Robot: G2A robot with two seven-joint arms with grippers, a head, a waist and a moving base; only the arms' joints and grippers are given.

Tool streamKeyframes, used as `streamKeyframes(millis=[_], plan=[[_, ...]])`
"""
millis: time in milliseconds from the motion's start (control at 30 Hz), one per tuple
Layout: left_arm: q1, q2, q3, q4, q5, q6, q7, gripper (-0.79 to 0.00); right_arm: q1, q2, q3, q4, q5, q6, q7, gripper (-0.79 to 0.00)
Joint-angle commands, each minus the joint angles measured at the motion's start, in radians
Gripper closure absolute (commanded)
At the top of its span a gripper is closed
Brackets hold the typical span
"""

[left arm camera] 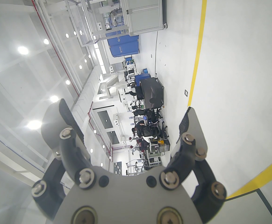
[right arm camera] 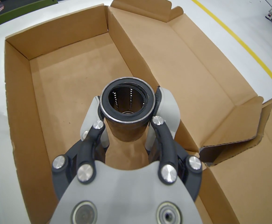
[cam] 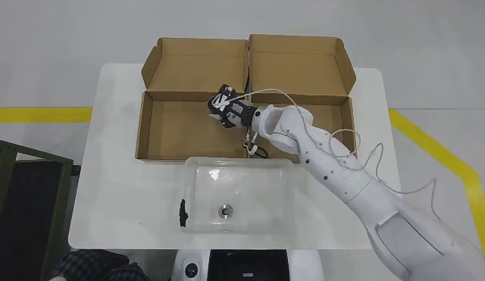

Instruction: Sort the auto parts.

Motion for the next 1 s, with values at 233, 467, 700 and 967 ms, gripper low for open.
streamKeyframes(millis=[233,467,700,967], plan=[[0.0,0.0,0.0,0.0,0.0,0.0,0.0,-0.785,0.016,-0.028,-0.012,0.058,-0.03,0.007,0.031,-0.108],[0.0,0.0,0.0,0.0,0.0,0.0,0.0,-0.785,0.019,-0.047,-0.015,0.085,-0.043,-0.001,0.054,-0.274],[0.0,0.0,0.0,0.0,0.0,0.0,0.0,-0.785,0.013,-0.057,0.001,0.104,-0.033,-0.021,0.056,-0.372],[0.0,0.0,0.0,0.0,0.0,0.0,0.0,-0.785,-0.013,-0.047,0.045,0.035,-0.063,-0.042,0.053,-0.48]])
